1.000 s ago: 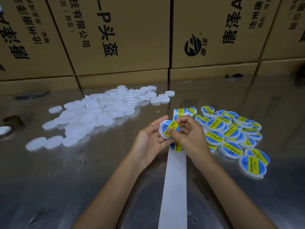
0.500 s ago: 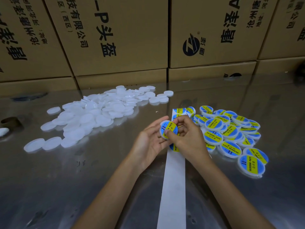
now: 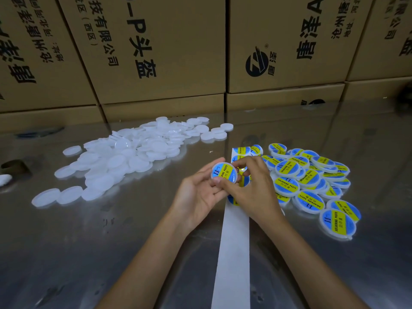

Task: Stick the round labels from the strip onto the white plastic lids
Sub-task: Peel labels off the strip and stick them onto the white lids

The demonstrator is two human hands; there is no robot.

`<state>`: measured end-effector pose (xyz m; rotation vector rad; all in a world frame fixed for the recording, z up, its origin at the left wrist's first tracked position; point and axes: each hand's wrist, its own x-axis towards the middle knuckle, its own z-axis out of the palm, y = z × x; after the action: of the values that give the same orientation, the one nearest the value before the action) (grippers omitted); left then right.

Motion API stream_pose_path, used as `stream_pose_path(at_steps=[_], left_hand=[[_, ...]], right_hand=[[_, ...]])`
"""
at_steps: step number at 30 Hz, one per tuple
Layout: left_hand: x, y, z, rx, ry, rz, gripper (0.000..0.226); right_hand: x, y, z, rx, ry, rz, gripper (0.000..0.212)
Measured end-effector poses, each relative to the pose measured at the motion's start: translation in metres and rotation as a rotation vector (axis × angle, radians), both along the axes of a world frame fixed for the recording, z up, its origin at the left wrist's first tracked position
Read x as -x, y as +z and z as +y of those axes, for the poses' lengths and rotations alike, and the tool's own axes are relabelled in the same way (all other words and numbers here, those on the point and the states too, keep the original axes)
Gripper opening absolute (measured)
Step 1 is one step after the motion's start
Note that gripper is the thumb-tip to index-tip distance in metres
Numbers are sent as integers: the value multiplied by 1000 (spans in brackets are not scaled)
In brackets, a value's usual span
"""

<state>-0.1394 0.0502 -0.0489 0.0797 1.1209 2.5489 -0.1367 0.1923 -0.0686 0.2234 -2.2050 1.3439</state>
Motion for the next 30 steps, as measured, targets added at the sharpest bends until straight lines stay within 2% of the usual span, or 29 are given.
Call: stream_pose_path(at_steps=[6,9,12,17,20,21,26,30], left_hand=[[-2,0,2,62,-91,74,40],[-2,-4,3,180,-74,173,41],[-4,-6,5,296,-7,248,36],[-2,-5,2,326,224,218,23],[-1,-5,0,330,300,168,21],[-1,-5,0,327,302,153,19],[-1,-6,4,300,190,130,20],[-3,-6,2,258,34,201,25]], right_hand=[[4,-1,2,18,-95,127,32],[7,-3,4,39,-125,167,28],[8,-3,6,76,-128,162,26],[4,-4,1,57,15,71,16],[2,-8,-3,-82,86,25,35],[3,-9,-4,-111,81,39,36],[5,-7,1,-46,-9,58,22],[7,-8,6,44,-1,29,18]])
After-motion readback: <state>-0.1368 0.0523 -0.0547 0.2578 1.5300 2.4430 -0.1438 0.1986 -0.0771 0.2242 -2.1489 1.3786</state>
